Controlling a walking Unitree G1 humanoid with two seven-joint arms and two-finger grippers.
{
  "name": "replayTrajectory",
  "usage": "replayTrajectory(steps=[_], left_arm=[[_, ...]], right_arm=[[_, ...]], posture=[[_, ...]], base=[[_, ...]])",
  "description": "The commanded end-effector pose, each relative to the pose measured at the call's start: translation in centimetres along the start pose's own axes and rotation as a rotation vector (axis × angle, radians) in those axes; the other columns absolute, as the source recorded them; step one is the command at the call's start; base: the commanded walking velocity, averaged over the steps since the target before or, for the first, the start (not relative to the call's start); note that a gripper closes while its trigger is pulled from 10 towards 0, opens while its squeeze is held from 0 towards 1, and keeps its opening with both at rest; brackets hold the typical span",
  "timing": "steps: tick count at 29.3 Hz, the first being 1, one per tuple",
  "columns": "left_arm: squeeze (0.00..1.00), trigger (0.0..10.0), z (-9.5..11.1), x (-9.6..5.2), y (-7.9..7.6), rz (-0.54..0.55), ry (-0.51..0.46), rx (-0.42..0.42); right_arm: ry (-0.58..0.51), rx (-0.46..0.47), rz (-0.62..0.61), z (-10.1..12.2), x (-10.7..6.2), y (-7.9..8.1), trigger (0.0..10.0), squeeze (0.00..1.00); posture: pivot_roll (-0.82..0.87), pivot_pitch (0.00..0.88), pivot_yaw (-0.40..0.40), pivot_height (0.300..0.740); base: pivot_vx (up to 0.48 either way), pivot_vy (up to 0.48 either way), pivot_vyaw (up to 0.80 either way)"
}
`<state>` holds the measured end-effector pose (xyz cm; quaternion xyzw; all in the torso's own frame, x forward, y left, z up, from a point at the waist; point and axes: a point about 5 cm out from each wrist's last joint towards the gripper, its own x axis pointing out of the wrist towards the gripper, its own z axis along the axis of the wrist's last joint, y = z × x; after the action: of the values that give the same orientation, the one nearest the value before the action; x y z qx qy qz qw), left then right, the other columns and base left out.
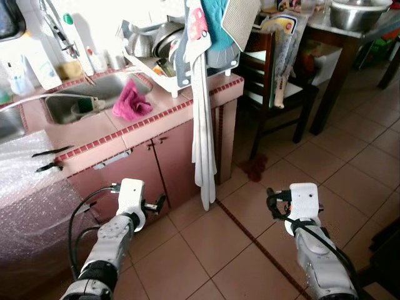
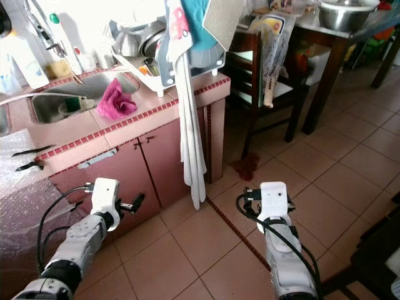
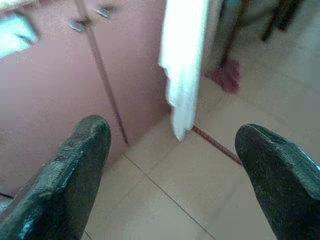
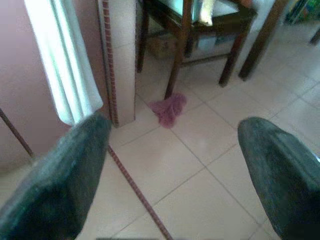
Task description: Kitchen organization
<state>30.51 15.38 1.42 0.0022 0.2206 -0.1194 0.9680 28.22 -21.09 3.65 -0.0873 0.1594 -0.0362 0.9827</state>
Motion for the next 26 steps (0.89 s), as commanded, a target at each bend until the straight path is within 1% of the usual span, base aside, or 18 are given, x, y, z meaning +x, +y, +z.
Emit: replayTrajectory(steps=[1,4,7,9,11,13,14,16,17,18,21,24,26], left_arm=[[0.00,10.0,-1.4,-0.6,1.6,0.068,0.074,0.015],[0.00,10.0,-2.3,-0.8,2.0,0.094,0.129,0.023],[0.00,10.0,-3.9,-1.3,2.5,0.151,0.219,0.034],[0.00,10.0,-4.9,-1.6,2.4,0.163,0.275,0.030],[0.00,10.0,-6.4,-2.3,2.5,0.183,0.358,0.098],[0.00,10.0,-7.9,-3.1,2.5,0.181,0.433,0.095],[0.00,10.0,-7.9,-3.1,2.5,0.181,0.433,0.095],[0.00,10.0,-8.9,-3.8,3.0,0.229,0.476,0.043],[0.00,10.0,-8.9,-3.8,3.0,0.229,0.476,0.043],[0.00,10.0,-9.6,-4.3,3.2,0.256,0.505,0.017],[0.00,10.0,-10.7,-5.1,3.3,0.254,0.556,0.021],[0.00,10.0,-11.6,-5.7,3.2,0.254,0.591,0.029],[0.00,10.0,-11.8,-5.9,3.1,0.257,0.593,0.009]], right_arm=[[0.025,0.003,0.021,-0.5,0.5,0.5,10.0,0.00],[0.065,0.009,0.032,-1.1,1.0,0.7,10.0,0.00],[0.134,0.022,0.052,-2.4,1.2,1.2,10.0,0.00],[0.193,0.059,0.058,-3.7,1.0,1.5,10.0,0.00],[0.264,0.103,0.054,-5.1,0.6,1.7,10.0,0.00],[0.320,0.085,0.047,-6.3,0.1,1.8,10.0,0.00],[0.320,0.085,0.047,-6.3,0.1,1.8,10.0,0.00],[0.384,0.097,0.030,-7.6,-0.5,1.8,10.0,0.00],[0.384,0.097,0.030,-7.6,-0.5,1.8,10.0,0.00],[0.449,0.156,0.006,-8.8,-1.3,1.7,10.0,0.00],[0.522,0.209,-0.004,-10.5,-2.5,1.7,10.0,0.00],[0.570,0.220,-0.019,-11.7,-3.5,1.3,10.0,0.00],[0.594,0.210,-0.012,-12.4,-4.1,1.2,10.0,0.00]], posture=[[-0.03,0.000,0.051,0.740],[-0.04,0.000,0.047,0.740],[-0.04,0.000,0.041,0.740],[-0.03,0.000,0.030,0.740],[-0.01,0.000,0.032,0.740],[-0.02,0.000,0.035,0.740],[-0.02,0.000,0.035,0.740],[-0.02,0.000,0.039,0.740],[-0.02,0.000,0.039,0.740],[-0.02,0.000,0.038,0.740],[-0.03,0.000,0.031,0.740],[-0.02,0.000,0.029,0.740],[-0.03,0.000,0.032,0.740]], base=[[0.000,0.000,0.00],[0.000,0.000,0.00],[0.000,0.000,0.00],[0.000,0.000,0.00],[0.000,0.000,0.00],[0.000,0.000,0.00],[0.000,0.000,0.00],[0.000,0.000,0.00],[0.000,0.000,0.00],[0.000,0.000,0.00],[0.000,0.000,0.00],[0.000,0.000,0.00],[0.000,0.000,0.00]])
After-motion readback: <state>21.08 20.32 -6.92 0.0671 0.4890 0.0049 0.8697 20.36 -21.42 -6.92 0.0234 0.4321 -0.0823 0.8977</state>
